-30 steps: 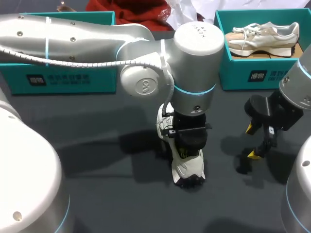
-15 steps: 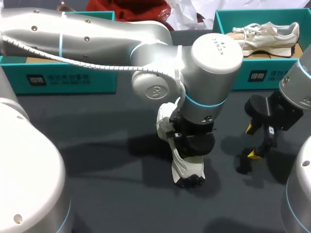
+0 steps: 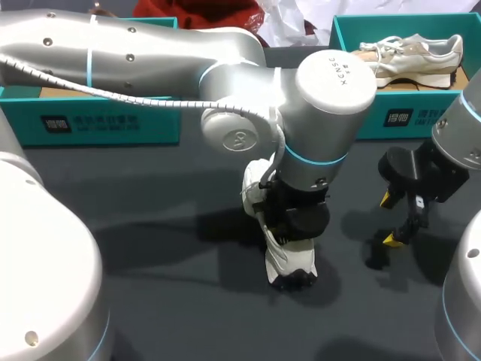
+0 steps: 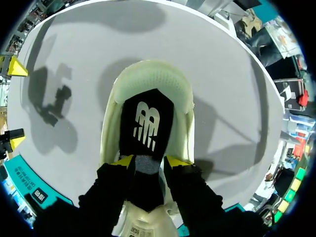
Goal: Take the shoe out of the shoebox, open the shoe tongue, remove and reinsert the insole, then place the shoe into the shoebox
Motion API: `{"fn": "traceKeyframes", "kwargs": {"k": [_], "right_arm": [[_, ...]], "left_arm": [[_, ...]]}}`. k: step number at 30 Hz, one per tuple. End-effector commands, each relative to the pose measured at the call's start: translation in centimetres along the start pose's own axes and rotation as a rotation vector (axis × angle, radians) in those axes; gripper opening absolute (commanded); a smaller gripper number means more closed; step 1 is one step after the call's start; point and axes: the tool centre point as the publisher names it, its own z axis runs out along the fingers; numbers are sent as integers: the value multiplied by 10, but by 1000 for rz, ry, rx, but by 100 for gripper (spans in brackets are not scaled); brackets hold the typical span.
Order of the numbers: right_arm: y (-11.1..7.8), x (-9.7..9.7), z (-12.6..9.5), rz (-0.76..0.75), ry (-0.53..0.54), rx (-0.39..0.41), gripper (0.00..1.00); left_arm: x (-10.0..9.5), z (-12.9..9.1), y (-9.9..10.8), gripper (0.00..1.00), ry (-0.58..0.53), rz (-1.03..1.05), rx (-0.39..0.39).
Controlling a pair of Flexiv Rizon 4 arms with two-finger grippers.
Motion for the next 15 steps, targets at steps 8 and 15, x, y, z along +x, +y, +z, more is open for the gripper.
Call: {"fn": "traceKeyframes", "kwargs": {"k": [8, 15], "right_arm": [[0, 2, 1, 0, -4, 1, 100], [0, 2, 1, 0, -4, 1, 100]], "left_arm": [[6, 1, 5, 100, -2, 4, 82], [6, 1, 3, 100, -9, 10, 105]]}}
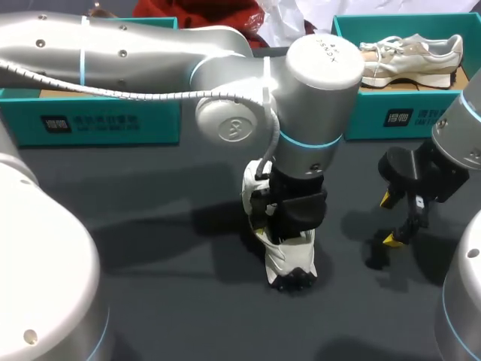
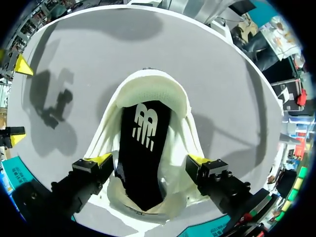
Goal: Take the shoe out of the shoebox, open the shoe tongue, remove and reinsert the insole, then place the shoe into the shoebox
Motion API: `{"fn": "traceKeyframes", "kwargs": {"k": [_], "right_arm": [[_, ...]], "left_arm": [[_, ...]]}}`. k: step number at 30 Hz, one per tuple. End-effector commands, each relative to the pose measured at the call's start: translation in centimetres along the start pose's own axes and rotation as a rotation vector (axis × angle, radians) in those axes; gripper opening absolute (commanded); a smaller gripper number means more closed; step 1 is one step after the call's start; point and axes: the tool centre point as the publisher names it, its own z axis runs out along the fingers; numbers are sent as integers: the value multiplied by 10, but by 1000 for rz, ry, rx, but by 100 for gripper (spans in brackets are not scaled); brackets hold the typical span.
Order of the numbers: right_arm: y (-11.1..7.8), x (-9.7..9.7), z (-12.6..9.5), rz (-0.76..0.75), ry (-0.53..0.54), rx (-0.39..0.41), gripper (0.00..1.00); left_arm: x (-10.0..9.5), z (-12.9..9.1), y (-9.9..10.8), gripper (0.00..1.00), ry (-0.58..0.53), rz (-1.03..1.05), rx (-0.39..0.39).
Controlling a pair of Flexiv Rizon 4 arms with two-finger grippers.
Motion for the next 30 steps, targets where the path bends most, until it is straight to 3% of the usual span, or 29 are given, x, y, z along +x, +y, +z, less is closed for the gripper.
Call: {"fn": "traceKeyframes", "kwargs": {"k": [1, 9, 18, 30], "right_arm": [[0, 2, 1, 1, -4, 1, 100], [0, 2, 1, 1, -4, 1, 100], [0, 2, 1, 1, -4, 1, 100], [0, 2, 1, 1, -4, 1, 100]], "left_arm": [[4, -1, 5, 100, -16, 5, 13], [-1, -10, 11, 100, -25, 80, 84], [-10, -13, 23, 100, -27, 105, 121], [-8, -22, 50, 100, -42, 94, 135]]}}
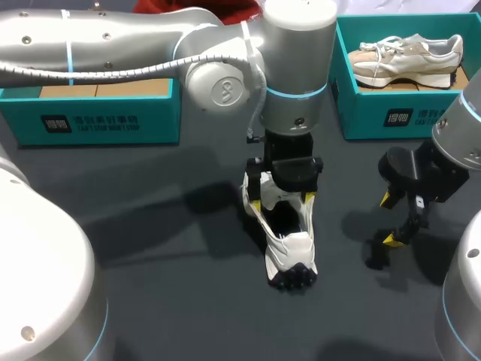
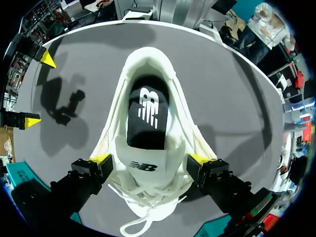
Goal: Take the shoe out of the shoebox, open the shoe tongue, remove and reinsert the insole, then place the shoe into the shoebox
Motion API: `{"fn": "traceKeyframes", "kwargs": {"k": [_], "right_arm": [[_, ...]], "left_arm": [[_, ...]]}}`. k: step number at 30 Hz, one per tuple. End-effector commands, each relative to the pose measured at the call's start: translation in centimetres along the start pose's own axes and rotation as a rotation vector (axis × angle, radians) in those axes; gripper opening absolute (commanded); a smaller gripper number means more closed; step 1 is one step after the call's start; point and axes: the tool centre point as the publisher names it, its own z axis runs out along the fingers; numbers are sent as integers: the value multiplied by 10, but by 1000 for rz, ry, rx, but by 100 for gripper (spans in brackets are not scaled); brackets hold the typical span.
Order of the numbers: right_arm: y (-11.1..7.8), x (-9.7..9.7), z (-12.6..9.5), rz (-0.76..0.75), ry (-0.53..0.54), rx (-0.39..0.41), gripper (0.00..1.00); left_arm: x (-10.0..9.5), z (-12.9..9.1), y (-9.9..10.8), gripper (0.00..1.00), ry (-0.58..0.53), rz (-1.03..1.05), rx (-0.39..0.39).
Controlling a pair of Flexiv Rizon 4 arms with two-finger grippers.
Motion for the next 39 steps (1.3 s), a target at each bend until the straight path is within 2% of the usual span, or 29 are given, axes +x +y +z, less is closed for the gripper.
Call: {"fn": "traceKeyframes", "kwargs": {"k": [1, 4, 10, 12, 19, 23, 27, 31, 34, 39], "right_arm": [[0, 2, 1, 0, -4, 1, 100], [0, 2, 1, 0, -4, 1, 100], [0, 2, 1, 0, -4, 1, 100], [0, 2, 1, 0, -4, 1, 100], [0, 2, 1, 0, -4, 1, 100], [0, 2, 1, 0, -4, 1, 100], [0, 2, 1, 0, -4, 1, 100], [0, 2, 1, 0, -4, 1, 100], [0, 2, 1, 0, -4, 1, 100], [0, 2, 1, 0, -4, 1, 100]], "left_arm": [[6, -5, 13, 100, -7, -4, 7], [10, -11, 21, 100, -14, -14, 3], [17, -27, 37, 89, -29, -31, -23], [18, -33, 40, 82, -35, -33, -29], [17, -54, 39, 49, -56, -27, -43], [15, -59, 32, 42, -64, -3, -40], [11, -55, 23, 34, -63, 23, -27], [7, -45, 11, 31, -54, 42, -26], [4, -38, 4, 20, -66, 55, -11], [-2, -23, -6, 22, -53, 73, 18]]}}
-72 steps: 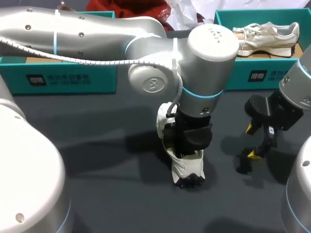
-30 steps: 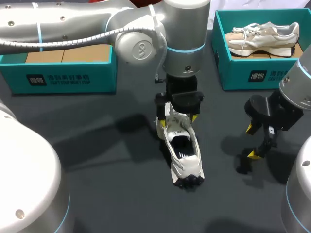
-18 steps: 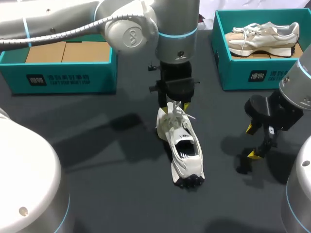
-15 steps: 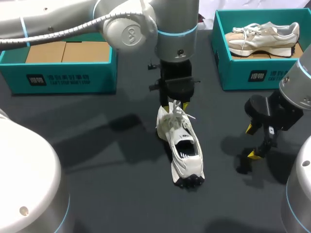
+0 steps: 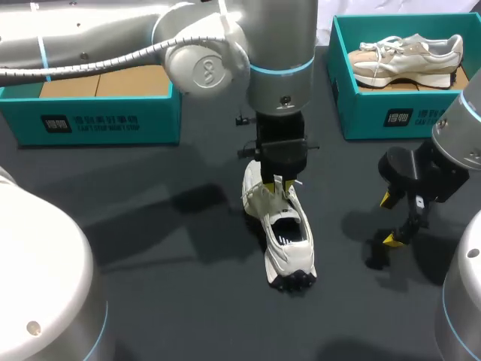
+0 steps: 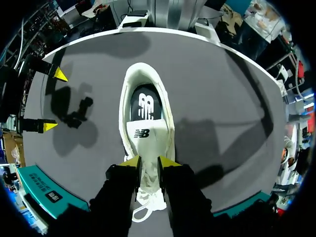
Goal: Take the shoe out of the shoebox, open the shoe tongue, remove and reinsert the insole, then place the shoe into the shoebox
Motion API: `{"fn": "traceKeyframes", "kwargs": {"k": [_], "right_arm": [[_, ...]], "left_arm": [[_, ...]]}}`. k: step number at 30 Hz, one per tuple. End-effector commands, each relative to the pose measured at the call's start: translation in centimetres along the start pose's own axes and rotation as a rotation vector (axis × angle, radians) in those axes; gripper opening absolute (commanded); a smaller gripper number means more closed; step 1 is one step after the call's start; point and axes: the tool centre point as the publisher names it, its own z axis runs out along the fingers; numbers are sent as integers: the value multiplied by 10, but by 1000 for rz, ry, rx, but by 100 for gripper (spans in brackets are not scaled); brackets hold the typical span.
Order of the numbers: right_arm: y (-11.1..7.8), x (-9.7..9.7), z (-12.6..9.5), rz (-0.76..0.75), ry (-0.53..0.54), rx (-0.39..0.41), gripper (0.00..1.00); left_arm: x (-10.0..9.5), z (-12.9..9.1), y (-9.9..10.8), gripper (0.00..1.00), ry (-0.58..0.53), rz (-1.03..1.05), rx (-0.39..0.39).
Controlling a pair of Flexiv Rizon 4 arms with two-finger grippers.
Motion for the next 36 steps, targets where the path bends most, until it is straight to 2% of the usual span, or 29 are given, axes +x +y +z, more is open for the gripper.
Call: {"fn": "traceKeyframes", "kwargs": {"k": [1, 6, 10, 15, 18, 21, 27, 30, 36], "right_arm": [[0, 2, 1, 0, -4, 1, 100], [0, 2, 1, 0, -4, 1, 100], [0, 2, 1, 0, -4, 1, 100], [0, 2, 1, 0, -4, 1, 100], [0, 2, 1, 0, -4, 1, 100], [0, 2, 1, 0, -4, 1, 100], [0, 2, 1, 0, -4, 1, 100], [0, 2, 1, 0, -4, 1, 100], [0, 2, 1, 0, -4, 1, 100]], "left_arm": [[-8, 16, -4, 21, 6, 7, 15], [-12, 32, -12, 24, 16, 15, 70], [-14, 42, -16, 26, 39, 16, 74], [-12, 25, -17, 28, 6, 9, 37], [-11, 23, -20, 28, -2, 8, 28], [-12, 34, -24, 27, 10, -6, 22], [-9, 53, -28, 27, 24, -23, 73], [-6, 45, -31, 27, 9, -37, 60], [-3, 7, -40, 31, -15, -71, 6]]}}
